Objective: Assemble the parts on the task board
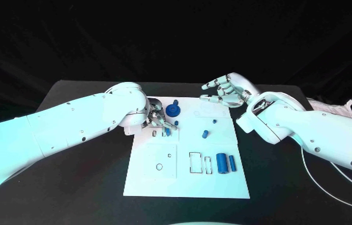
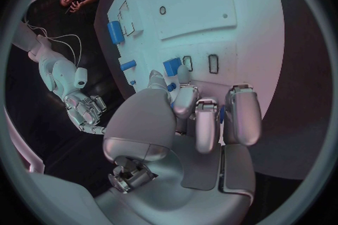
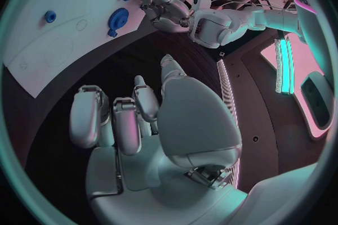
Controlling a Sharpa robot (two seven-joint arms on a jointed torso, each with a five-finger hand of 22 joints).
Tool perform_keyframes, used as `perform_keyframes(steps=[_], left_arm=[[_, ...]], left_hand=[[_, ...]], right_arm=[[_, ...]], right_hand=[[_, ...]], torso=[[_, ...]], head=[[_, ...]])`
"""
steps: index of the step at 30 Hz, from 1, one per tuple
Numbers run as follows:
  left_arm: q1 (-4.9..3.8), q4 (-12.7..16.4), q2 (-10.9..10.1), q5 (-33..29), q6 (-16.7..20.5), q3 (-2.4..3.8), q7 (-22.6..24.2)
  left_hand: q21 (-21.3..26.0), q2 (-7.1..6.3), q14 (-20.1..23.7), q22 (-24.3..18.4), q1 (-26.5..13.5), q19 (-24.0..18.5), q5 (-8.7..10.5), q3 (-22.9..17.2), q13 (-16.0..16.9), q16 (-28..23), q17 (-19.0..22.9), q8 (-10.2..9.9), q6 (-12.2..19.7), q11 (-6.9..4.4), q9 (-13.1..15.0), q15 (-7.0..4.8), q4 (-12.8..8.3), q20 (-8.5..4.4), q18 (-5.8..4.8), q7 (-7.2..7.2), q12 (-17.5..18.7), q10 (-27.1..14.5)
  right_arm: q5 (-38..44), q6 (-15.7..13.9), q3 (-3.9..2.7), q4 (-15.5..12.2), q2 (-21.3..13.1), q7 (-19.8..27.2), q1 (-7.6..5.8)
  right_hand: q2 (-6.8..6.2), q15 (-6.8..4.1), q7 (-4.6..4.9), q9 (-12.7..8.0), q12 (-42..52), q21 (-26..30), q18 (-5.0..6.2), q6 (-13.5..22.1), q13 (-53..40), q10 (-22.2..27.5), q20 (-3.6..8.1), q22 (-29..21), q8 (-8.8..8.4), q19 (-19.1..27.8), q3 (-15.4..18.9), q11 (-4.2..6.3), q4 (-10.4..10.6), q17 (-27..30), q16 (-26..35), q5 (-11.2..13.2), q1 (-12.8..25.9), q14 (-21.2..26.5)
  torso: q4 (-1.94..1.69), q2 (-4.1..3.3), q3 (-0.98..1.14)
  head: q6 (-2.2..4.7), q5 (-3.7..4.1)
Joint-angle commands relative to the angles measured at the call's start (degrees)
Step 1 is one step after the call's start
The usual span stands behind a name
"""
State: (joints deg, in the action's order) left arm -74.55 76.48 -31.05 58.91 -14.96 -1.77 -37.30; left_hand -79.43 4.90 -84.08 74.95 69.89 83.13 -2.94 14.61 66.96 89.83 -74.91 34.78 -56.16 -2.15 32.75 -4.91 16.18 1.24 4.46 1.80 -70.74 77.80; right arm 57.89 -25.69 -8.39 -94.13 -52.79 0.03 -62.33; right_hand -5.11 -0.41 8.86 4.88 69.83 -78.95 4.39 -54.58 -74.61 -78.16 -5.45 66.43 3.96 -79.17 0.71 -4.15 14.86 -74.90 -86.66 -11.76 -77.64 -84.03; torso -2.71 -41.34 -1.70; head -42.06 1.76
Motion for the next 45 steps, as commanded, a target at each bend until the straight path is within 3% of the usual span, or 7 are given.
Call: perform_keyframes(steps=[1,26,29,33,36,40,45], left_arm=[[-0.17,-0.08,0.36,0.35,-1.82,-0.01,-0.19],[-0.15,-0.17,0.74,0.43,-2.48,-0.02,-0.31],[-0.15,-0.09,0.66,0.43,-2.28,-0.02,-0.28],[-0.15,0.2,0.4,0.19,-2.07,0.0,-0.21],[-0.14,0.87,-0.2,-0.42,-1.49,0.04,-0.07],[-0.14,2.07,-1.24,-1.13,0.12,0.16,0.2],[-0.1,3.75,-2.68,-1.53,3.01,0.24,0.58]], left_hand=[[-0.28,-0.01,-5.92,0.27,0.8,0.1,0.08,-0.23,0.05,0.17,-15.09,0.23,0.3,0.04,0.18,-0.45,-0.12,-0.27,-0.94,-0.03,-0.15,0.47],[-0.34,1.42,-5.92,0.9,11.7,0.07,-0.14,-10.74,0.25,0.17,-15.09,0.11,2.15,-0.6,2.72,-0.92,-3.8,-0.68,-0.94,-0.64,0.09,0.26],[-0.28,1.07,-5.92,1.0,14.94,0.06,-3.42,-15.69,0.05,0.17,-15.09,-0.84,2.93,-0.61,2.74,-1.0,-5.03,-0.79,-0.95,-0.66,0.57,-0.09],[-0.16,-2.75,-5.92,1.12,15.61,0.01,-6.66,-24.0,-0.27,0.17,-15.09,-1.54,3.22,-0.39,3.12,-0.58,-4.57,-0.6,-0.95,-0.14,1.17,-0.23],[0.01,-10.26,-5.92,1.42,11.29,0.05,-6.96,-39.81,-0.41,0.17,-15.09,-1.08,2.83,-0.08,4.94,-0.14,-2.64,-0.43,-0.88,0.39,1.41,0.22],[0.16,-13.22,-5.92,1.59,8.08,0.08,-6.78,-47.98,-0.36,0.17,-15.09,-0.37,2.92,-0.1,6.53,-0.37,-4.57,-0.16,-0.93,0.31,1.36,0.54],[0.23,-14.13,-5.92,1.74,6.01,0.14,-6.64,-51.44,-0.33,0.17,-15.09,-0.02,2.99,0.03,7.45,-0.34,-6.19,-0.13,-0.94,0.13,1.34,0.68]], right_arm=[[0.18,1.0,0.0,0.02,0.08,-0.01,0.07],[0.18,1.53,0.01,0.11,0.26,-0.01,0.17],[0.18,1.6,0.01,0.17,0.29,-0.02,0.19],[0.18,1.71,0.02,0.23,0.32,-0.02,0.23],[0.18,1.79,0.03,0.29,0.36,-0.02,0.27],[0.17,1.88,0.04,0.39,0.4,-0.04,0.33],[0.17,2.0,0.06,0.48,0.45,-0.02,0.4]], right_hand=[[-0.07,-0.12,-0.06,0.02,-0.17,0.28,0.27,-0.29,0.03,-0.04,0.01,0.01,0.15,0.16,0.38,0.32,0.07,-8.75,0.28,-0.28,0.56,-4.51],[0.02,-0.13,-0.06,0.01,-0.07,0.32,0.28,-0.3,-0.03,-0.11,0.01,-0.06,0.14,0.19,0.48,0.32,0.11,-8.8,0.26,-0.3,0.59,-4.53],[0.05,-0.13,-0.06,0.01,-0.02,0.29,0.27,-0.3,-0.06,-0.14,0.01,0.01,0.14,0.15,0.49,0.33,0.11,-8.77,0.28,-0.32,0.58,-4.52],[0.05,-0.13,-0.06,0.01,-0.02,0.29,0.27,-0.3,-0.06,-0.14,0.01,0.01,0.14,0.15,0.49,0.33,0.11,-8.77,0.28,-0.32,0.58,-4.52],[0.11,-0.13,-0.07,0.01,0.0,0.29,0.27,-0.31,-0.07,-0.15,0.02,0.01,0.14,0.15,0.51,0.33,0.1,-8.78,0.27,-0.39,0.54,-4.52],[0.11,-0.13,-0.07,0.01,0.0,0.29,0.27,-0.31,-0.07,-0.15,0.02,0.01,0.14,0.15,0.51,0.33,0.1,-8.78,0.27,-0.39,0.54,-4.52],[0.16,-0.14,-0.07,0.01,-0.1,0.33,0.29,-0.31,0.01,-0.1,0.02,-0.07,0.14,0.18,0.53,0.33,0.09,-8.72,0.31,-0.45,0.52,-4.51]], torso=[[0.01,-0.01,0.0],[-0.09,-0.02,0.01],[-0.06,-0.02,0.02],[-0.07,-0.02,0.02],[-0.05,-0.05,0.01],[-0.14,-0.04,0.04],[-0.27,0.01,0.12]], head=[[-0.09,0.05],[-0.51,0.16],[-0.56,0.14],[-0.63,0.16],[-0.67,0.13],[-0.77,0.18],[-0.9,0.15]])
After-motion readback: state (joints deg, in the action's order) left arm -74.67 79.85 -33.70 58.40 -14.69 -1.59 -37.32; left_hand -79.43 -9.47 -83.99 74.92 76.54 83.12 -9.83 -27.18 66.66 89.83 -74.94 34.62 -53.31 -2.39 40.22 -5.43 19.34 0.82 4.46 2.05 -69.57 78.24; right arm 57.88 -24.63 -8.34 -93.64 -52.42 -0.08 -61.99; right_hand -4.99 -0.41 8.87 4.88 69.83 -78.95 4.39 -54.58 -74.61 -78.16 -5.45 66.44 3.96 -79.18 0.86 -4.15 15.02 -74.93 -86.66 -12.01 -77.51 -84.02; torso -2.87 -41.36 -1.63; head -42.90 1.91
